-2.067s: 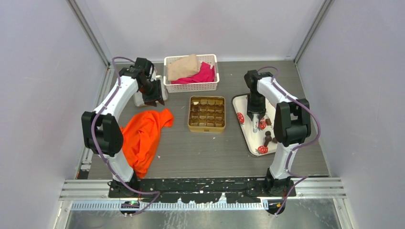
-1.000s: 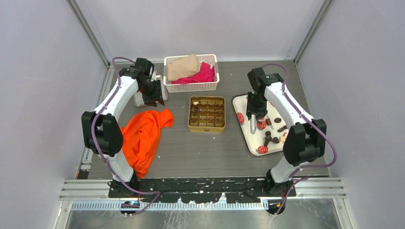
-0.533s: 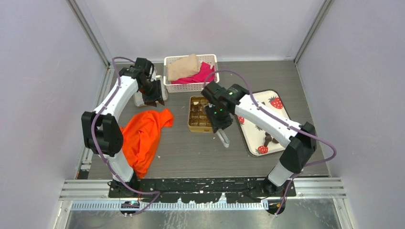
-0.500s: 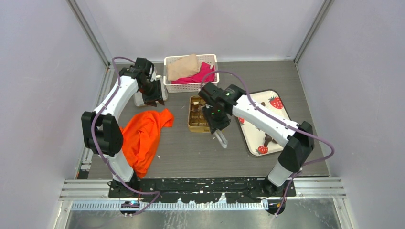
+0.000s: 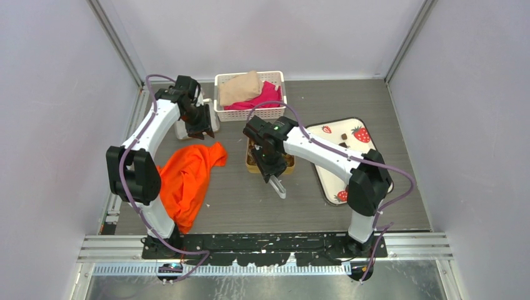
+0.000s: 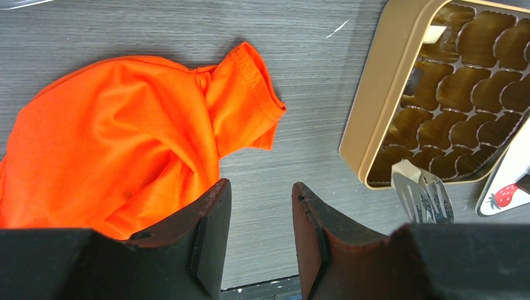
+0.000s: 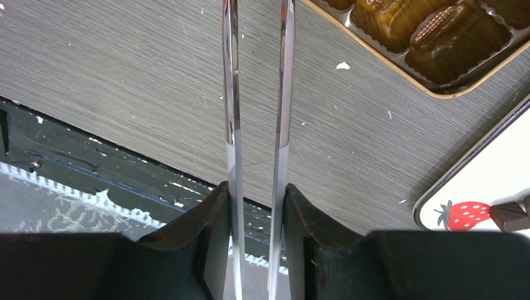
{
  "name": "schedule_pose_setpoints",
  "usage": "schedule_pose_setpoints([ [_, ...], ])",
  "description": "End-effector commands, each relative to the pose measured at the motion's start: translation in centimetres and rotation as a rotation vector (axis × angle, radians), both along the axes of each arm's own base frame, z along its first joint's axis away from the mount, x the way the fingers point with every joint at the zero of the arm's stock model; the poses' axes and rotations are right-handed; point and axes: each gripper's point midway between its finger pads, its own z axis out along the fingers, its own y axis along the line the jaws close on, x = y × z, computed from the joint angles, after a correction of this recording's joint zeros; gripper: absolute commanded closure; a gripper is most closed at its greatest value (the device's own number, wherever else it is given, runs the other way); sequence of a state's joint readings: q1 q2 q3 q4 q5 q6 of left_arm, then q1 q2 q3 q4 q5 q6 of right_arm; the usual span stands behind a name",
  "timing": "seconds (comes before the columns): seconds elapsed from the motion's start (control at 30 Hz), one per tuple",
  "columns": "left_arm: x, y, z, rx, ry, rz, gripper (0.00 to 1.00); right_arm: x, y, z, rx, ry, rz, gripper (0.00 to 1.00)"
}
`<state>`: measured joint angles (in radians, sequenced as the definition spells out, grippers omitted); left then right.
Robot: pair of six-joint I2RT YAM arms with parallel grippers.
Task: Pack the chocolate
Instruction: Place the fake chocolate in the packing box.
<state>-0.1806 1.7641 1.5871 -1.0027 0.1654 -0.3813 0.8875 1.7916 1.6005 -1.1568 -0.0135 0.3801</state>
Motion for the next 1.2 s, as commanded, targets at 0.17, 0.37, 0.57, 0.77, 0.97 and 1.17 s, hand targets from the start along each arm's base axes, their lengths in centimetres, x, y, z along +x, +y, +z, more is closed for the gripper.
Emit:
schedule_pose_setpoints([
  [0.17,0.3,0.4,1.8,-0.009,-0.064,-0.008,0.58,0.2,0.8,0.0,0.026,-0.003,0.0,0.99],
  [0.37,0.4,0.3,1.7,-0.018,-0.061,-0.008,0.58,-0.5,0.3,-0.9,0.006,0.025,0.016,0.99],
  [0.57,0.6,0.2,1.8,-0.022,-0.065,-0.004,0.58,-0.1,0.3,-1.0,-0.006,0.014,0.014,0.69],
  [0.77,0.6,0.3,1.7,-0.02,-0.062,0.001,0.58,0.2,0.2,-0.4,-0.007,-0.009,0.015,0.58],
  [0.97,0.7,0.1,1.7,-0.026,-0.061,0.001,0.58,1.0,0.0,0.5,-0.012,-0.052,0.013,0.54],
  [1.17,0.8,0.1,1.7,-0.029,-0.061,0.002,0.58,3.1,-0.4,3.8,0.019,-0.178,-0.042,0.76],
])
